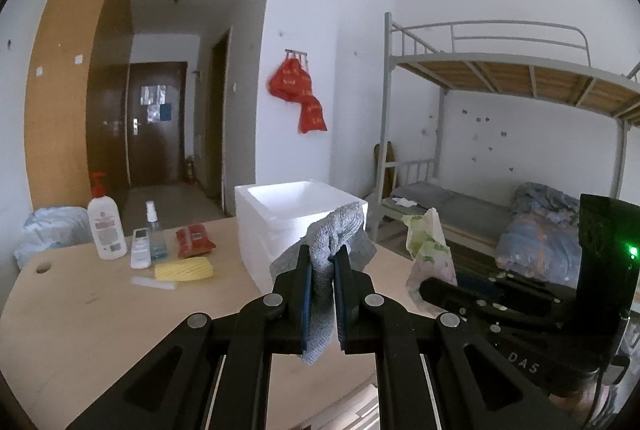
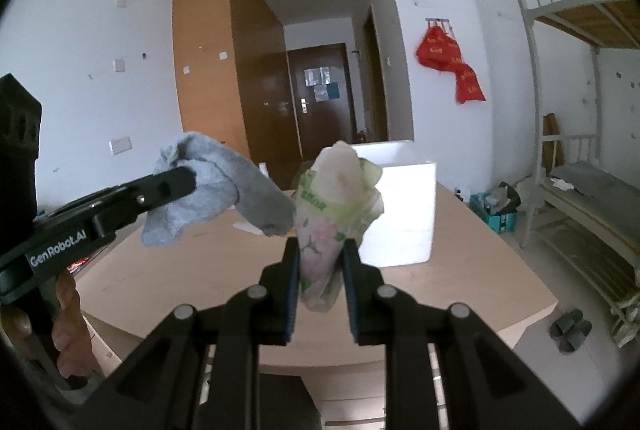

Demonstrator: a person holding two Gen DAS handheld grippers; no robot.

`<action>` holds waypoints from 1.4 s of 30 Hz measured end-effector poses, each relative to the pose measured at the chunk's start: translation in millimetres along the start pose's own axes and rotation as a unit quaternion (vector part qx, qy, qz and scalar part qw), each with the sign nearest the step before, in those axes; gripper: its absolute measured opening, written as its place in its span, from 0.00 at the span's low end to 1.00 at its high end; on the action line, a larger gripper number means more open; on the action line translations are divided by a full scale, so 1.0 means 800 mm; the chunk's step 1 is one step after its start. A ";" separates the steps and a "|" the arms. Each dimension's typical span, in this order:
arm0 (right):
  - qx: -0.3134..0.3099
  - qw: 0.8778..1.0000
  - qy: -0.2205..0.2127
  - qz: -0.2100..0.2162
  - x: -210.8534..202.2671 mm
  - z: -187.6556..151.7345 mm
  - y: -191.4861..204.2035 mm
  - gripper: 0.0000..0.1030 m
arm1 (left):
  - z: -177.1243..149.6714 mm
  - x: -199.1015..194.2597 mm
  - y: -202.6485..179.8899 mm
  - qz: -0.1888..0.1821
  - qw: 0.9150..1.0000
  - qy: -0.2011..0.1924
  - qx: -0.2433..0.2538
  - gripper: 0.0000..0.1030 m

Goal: Organize soft objects
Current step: 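Lift and carry the sock and tissue pack over the white foam box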

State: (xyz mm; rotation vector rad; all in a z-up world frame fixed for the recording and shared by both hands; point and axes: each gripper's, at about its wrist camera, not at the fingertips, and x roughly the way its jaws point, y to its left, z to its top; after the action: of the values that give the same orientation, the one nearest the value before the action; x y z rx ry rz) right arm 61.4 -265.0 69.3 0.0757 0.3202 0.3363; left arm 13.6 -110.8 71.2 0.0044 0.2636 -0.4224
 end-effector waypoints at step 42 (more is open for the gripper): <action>0.006 1.000 0.006 -0.005 0.100 0.100 -0.039 0.23 | 0.112 0.166 0.057 -0.009 0.999 0.037 -0.026 0.10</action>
State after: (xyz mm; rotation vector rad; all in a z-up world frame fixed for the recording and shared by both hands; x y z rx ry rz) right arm 168.5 -268.9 117.4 0.0845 0.3351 0.3250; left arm 171.7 -128.3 121.8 -0.0332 0.3467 -0.4339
